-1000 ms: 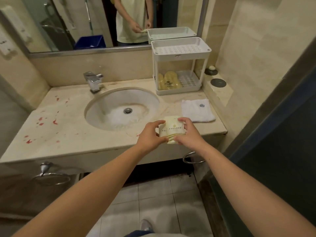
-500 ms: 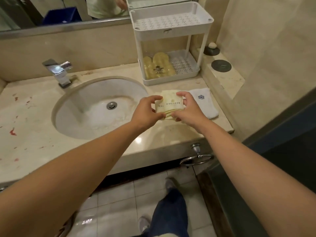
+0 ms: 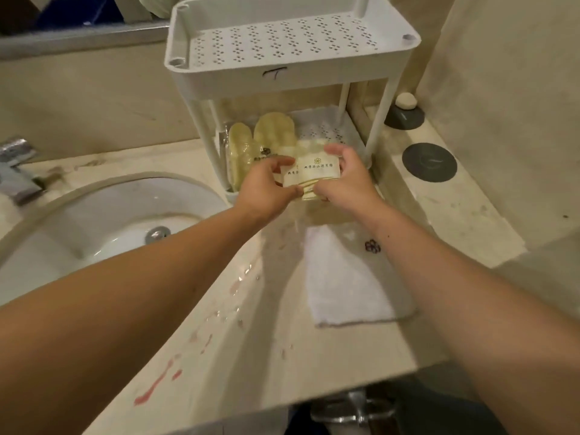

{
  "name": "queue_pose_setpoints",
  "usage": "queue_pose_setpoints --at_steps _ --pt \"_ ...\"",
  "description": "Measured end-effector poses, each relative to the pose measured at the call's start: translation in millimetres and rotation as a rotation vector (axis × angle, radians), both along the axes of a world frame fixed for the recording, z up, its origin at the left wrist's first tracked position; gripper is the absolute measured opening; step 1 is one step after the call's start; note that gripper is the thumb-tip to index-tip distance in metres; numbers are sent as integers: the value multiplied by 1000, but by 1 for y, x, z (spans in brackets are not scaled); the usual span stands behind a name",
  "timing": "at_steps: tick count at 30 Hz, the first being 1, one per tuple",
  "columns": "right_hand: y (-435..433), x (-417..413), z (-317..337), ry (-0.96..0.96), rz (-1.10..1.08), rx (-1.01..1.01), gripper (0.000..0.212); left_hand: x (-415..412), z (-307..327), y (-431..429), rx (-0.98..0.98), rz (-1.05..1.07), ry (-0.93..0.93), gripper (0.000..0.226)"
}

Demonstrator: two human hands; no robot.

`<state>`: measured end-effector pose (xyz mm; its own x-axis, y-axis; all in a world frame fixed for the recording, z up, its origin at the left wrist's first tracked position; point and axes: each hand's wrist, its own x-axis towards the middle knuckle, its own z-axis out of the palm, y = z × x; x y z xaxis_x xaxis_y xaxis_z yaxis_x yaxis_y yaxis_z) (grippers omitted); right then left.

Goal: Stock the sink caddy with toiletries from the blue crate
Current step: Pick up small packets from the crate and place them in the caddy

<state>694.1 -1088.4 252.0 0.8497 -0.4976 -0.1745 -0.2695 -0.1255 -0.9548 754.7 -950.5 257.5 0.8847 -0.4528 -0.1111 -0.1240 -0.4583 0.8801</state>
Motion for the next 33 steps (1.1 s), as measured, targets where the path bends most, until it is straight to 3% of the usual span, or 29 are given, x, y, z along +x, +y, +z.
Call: queue_pose_setpoints --at_steps 5,11,15,21,33 --pt "-29 53 -6 24 -22 -77 59 47 -12 -38 -7 37 9 53" --pt "-63 96 -18 195 7 -380 58 86 -26 -72 39 33 78 59" --pt "-74 115 -29 224 -8 -427 59 100 -35 -87 119 7 29 54" --pt "-85 134 -43 229 -8 -496 54 116 -45 -104 77 8 152 58" --pt "-84 144 -49 288 20 -647 49 124 -52 -114 55 123 72 58"
